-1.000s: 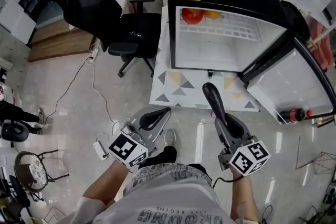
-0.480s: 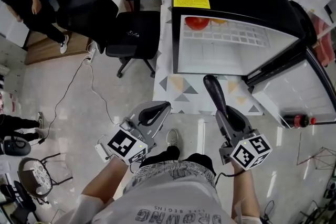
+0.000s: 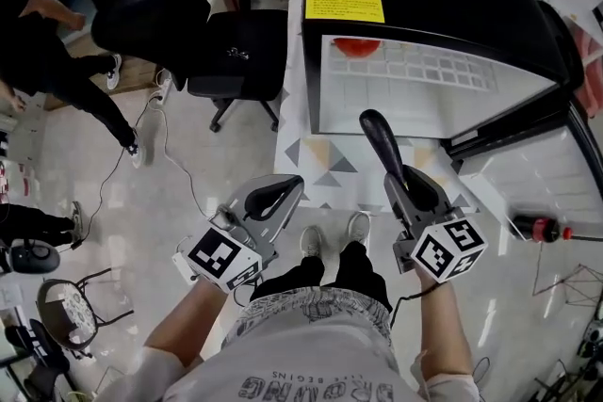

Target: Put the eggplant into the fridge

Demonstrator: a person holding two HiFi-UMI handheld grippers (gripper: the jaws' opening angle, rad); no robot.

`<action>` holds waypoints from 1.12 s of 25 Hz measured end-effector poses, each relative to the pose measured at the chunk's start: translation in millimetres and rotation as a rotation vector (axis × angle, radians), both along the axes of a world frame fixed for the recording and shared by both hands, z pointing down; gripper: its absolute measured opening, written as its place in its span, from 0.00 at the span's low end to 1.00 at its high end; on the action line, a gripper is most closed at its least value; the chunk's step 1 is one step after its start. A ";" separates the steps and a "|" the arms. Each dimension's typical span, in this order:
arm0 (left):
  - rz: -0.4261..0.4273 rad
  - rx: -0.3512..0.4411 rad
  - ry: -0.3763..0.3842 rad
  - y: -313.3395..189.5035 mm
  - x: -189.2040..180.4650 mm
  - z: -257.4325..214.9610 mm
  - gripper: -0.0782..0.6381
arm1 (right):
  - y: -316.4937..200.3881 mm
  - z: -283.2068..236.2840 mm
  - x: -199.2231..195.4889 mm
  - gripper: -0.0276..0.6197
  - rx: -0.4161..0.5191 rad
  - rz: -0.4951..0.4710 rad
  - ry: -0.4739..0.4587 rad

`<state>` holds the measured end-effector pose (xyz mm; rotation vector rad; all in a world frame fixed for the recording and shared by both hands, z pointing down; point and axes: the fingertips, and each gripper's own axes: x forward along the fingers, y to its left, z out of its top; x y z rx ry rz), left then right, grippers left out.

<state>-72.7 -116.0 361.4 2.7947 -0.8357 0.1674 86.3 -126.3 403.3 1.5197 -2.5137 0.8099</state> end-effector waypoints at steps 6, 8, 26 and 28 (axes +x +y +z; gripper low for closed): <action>-0.040 -0.025 -0.026 -18.1 9.9 16.9 0.12 | -36.6 26.0 12.2 0.23 -0.020 -0.024 -0.001; -0.058 -0.034 -0.035 -23.8 13.9 22.4 0.12 | -46.8 33.8 16.7 0.23 -0.025 -0.034 0.003; -0.192 -0.099 -0.070 -55.6 24.7 64.7 0.12 | -132.3 105.7 6.0 0.23 -0.049 -0.125 0.044; -0.206 -0.100 -0.072 -57.9 22.5 67.2 0.12 | -138.8 113.5 2.2 0.23 -0.051 -0.136 0.051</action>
